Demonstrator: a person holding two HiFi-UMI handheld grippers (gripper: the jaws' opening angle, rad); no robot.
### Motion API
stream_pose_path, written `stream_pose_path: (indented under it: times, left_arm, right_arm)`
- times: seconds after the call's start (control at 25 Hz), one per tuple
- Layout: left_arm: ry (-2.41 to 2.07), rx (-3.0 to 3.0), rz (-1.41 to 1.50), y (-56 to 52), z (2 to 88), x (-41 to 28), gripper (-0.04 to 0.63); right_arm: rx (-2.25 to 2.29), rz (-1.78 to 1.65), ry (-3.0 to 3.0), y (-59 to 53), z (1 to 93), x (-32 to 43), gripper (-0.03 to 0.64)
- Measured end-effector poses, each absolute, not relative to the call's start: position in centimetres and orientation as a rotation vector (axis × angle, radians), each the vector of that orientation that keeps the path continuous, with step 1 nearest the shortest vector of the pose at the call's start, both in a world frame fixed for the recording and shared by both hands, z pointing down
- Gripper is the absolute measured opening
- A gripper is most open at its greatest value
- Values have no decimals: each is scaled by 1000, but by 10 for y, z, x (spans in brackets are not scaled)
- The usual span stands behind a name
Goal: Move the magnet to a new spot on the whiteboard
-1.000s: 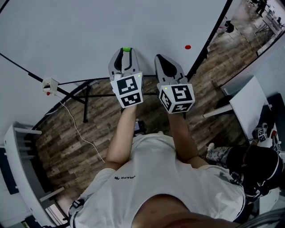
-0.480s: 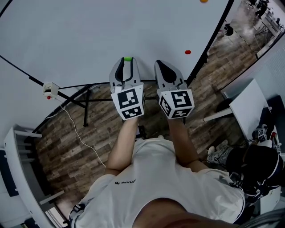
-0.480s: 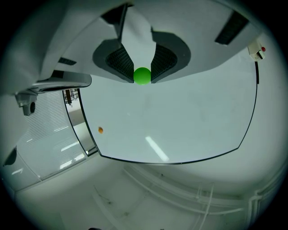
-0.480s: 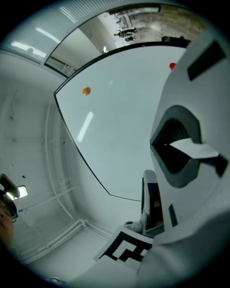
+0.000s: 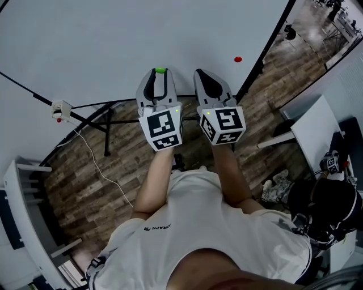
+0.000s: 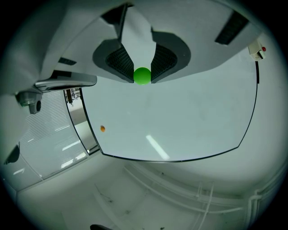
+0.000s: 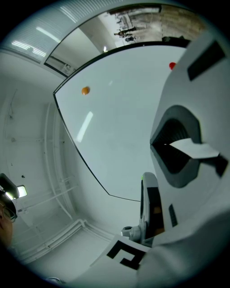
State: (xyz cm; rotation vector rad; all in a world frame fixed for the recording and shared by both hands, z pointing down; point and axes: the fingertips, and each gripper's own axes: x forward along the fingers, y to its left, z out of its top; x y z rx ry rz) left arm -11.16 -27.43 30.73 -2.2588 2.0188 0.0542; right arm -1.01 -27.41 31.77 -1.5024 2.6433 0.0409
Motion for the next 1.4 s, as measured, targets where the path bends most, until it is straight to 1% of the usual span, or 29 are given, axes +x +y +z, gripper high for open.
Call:
stream_pose_path:
  times: [0.96, 1.4]
  left_arm:
    - [1975, -2264, 81, -259, 309, -99, 120]
    - [1999, -2250, 102, -249, 315, -106, 120]
  right_arm:
    - [-1523, 50, 2640, -273, 320, -7, 14]
    - [-1524, 47, 2649, -265, 324, -10, 14]
